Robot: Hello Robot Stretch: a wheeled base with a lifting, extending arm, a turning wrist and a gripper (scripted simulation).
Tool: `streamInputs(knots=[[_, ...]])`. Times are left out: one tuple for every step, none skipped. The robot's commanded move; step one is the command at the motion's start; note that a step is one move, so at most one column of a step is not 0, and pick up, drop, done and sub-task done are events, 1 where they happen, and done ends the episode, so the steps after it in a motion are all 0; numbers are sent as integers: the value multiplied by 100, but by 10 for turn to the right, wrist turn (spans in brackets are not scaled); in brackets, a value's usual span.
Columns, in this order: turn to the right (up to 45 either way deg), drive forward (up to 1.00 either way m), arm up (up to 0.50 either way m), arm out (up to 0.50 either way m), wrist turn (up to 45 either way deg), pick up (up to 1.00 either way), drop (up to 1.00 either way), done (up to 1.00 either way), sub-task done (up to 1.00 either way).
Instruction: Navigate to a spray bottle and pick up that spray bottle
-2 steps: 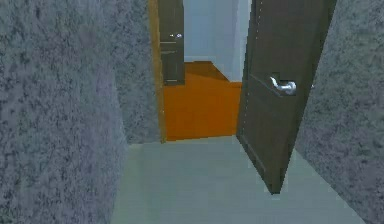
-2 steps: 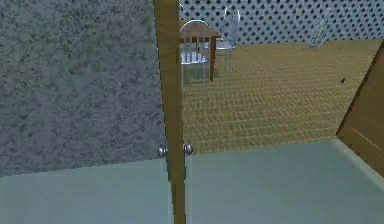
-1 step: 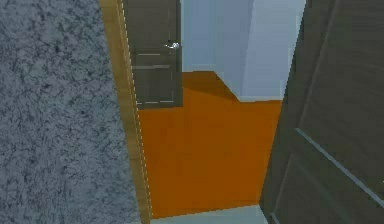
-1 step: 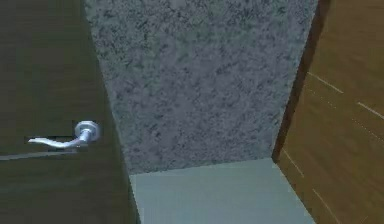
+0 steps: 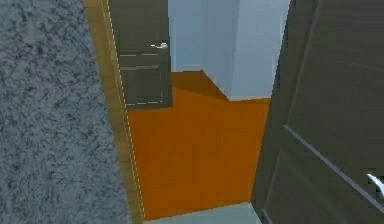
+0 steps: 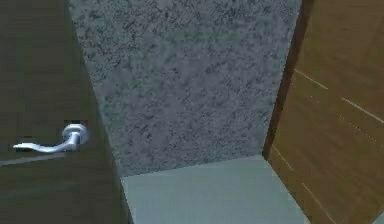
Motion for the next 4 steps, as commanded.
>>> streamInputs(knots=[[0, 85, 0, 0, 0, 0, 0, 0, 0], [-240, 0, 0, 0, 0, 0, 0, 0, 0], [0, 100, 0, 0, 0, 0, 0, 0, 0], [-30, 0, 0, 0, 0, 0, 0, 0, 0]])
